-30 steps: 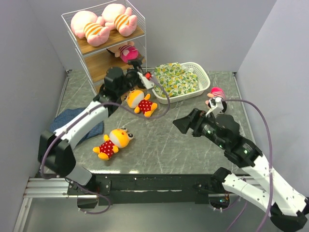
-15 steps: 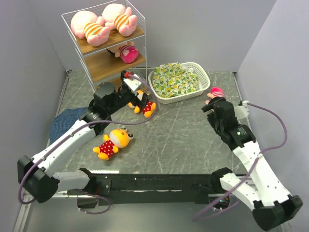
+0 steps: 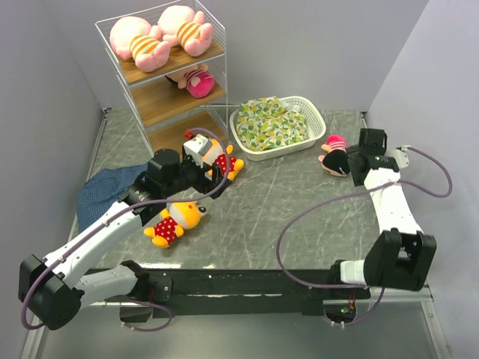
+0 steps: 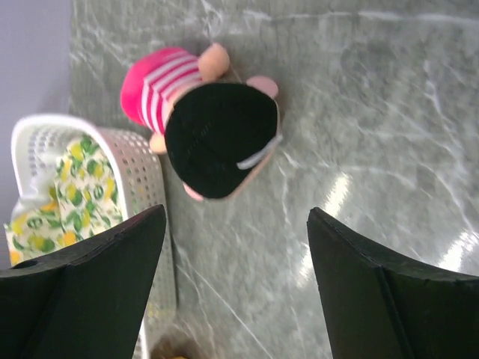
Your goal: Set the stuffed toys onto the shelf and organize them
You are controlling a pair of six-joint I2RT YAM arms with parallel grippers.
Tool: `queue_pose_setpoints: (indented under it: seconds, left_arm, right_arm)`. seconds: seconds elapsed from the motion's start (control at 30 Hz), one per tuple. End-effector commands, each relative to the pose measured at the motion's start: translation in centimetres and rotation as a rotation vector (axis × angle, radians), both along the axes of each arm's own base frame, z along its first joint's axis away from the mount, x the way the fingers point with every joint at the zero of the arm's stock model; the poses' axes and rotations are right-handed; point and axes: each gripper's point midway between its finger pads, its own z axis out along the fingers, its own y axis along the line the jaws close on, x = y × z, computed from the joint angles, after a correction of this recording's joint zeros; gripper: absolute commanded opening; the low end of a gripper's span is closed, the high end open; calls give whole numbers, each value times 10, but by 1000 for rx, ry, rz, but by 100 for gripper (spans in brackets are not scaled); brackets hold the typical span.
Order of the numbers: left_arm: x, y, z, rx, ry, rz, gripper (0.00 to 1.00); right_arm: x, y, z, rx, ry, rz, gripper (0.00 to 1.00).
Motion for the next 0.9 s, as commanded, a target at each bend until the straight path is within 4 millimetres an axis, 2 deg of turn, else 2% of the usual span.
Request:
queue_pose_setpoints:
  seconds: [0.0,0.13,0.27,0.3,0.47,0.5,0.57,0.6,0.63,0.67,0.7,0.73,0.77,0.8,0.83,0.87]
  left_arm:
    - [-5,-5,52,-134,-93,-20,96]
    - [-1,8,54,-124,-119,51,97]
    - [-12,-1,59,-139,-98,-23,96]
    - [-12,-1,61,-141,-91,-22,96]
    - [-21,-2,69,-158,-150,-62,96]
    - [-20,1,72,-164,-170,-48,96]
    - [-18,9,77,-177,-192,0,97]
    - [-16,13,77,-178,-196,26,98]
    - [-17,16,83,-200,-221,35,98]
    - [-18,16,84,-204,-224,36,99]
    - [-19,17,85,-210,-226,38,99]
    - [-19,17,85,-210,-220,37,99]
    - [-20,16,85,-208,-215,29,97]
    - [-21,14,85,-204,-210,20,96]
    - [-21,12,88,-206,-209,6,95]
    - [-22,11,83,-190,-185,1,93]
  right_arm:
    - [43,-11,18,44,-100,36,82]
    - [73,-13,3,107,-76,103,81]
    - [90,-14,-21,145,-17,121,81]
    - [95,-13,-32,160,0,130,82]
    - [102,-15,-65,189,52,151,81]
    - [96,-14,-79,194,80,160,79]
    - [93,-11,-86,201,75,186,69]
    - [81,-8,-95,211,88,189,64]
    - [77,-6,-96,210,82,201,49]
    - [74,-6,-95,194,73,212,39]
    - [63,-3,-93,185,71,222,20]
    - [57,-4,-91,167,72,222,10]
    - [51,-4,-74,136,42,237,1]
    - [37,-1,-81,128,62,240,0]
    - [31,3,-78,112,55,255,0]
    - [27,7,-61,74,7,293,0]
